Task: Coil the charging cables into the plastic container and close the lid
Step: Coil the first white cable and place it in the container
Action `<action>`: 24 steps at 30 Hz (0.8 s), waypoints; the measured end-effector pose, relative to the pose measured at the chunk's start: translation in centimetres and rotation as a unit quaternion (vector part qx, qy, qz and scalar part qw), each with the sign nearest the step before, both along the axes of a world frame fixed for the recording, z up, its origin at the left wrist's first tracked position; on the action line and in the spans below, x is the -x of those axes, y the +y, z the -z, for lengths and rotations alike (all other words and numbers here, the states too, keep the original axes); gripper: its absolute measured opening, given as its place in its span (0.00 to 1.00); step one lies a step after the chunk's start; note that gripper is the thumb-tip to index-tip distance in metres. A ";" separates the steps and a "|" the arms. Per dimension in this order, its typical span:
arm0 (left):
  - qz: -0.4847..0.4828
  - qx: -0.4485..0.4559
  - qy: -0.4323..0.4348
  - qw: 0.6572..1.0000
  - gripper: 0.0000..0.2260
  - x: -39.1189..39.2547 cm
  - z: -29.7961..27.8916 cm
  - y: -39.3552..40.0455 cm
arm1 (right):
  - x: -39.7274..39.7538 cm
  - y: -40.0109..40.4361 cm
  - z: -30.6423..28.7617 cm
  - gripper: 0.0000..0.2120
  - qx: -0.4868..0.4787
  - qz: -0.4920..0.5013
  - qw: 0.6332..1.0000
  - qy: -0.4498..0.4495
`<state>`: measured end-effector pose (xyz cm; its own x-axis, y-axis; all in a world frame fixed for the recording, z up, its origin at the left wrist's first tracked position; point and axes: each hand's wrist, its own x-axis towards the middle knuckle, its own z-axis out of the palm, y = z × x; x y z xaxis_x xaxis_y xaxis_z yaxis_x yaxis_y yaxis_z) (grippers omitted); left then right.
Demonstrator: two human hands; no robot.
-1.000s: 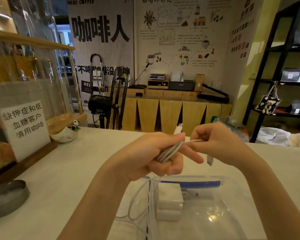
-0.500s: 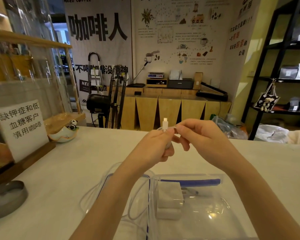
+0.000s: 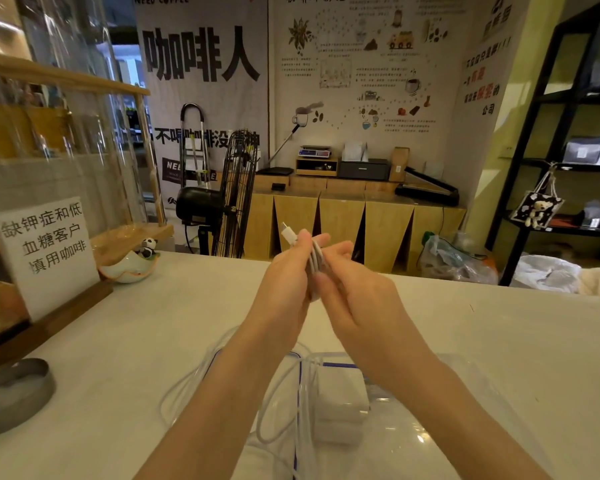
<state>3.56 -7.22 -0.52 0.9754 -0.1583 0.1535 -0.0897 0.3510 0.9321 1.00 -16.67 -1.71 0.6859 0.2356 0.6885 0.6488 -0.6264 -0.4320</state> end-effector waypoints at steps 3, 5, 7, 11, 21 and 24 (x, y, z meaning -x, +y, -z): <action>0.023 0.039 0.017 0.999 0.19 0.3 -0.1 -0.6 | 0.1 0.4 0.4 0.13 0.043 0.085 0.995 -0.034; 0.027 0.037 0.025 0.999 0.20 0.4 0.0 -1.1 | -0.1 0.4 0.8 0.12 0.070 0.129 0.987 -0.063; 0.033 0.028 0.036 0.998 0.19 0.4 0.0 -1.2 | 0.0 0.6 0.9 0.11 0.091 0.167 0.978 -0.088; 0.055 -0.014 0.029 0.998 0.14 0.6 -0.5 -0.1 | 0.0 -0.4 -0.2 0.14 0.016 0.130 0.991 0.005; -0.185 -0.300 -0.189 0.917 0.21 1.4 -1.0 1.0 | -0.1 -3.8 -2.6 0.12 0.061 0.039 0.994 0.081; -0.135 -0.348 -0.225 0.900 0.17 1.3 -1.0 1.0 | 0.1 -4.1 -2.8 0.10 0.070 0.001 0.991 0.110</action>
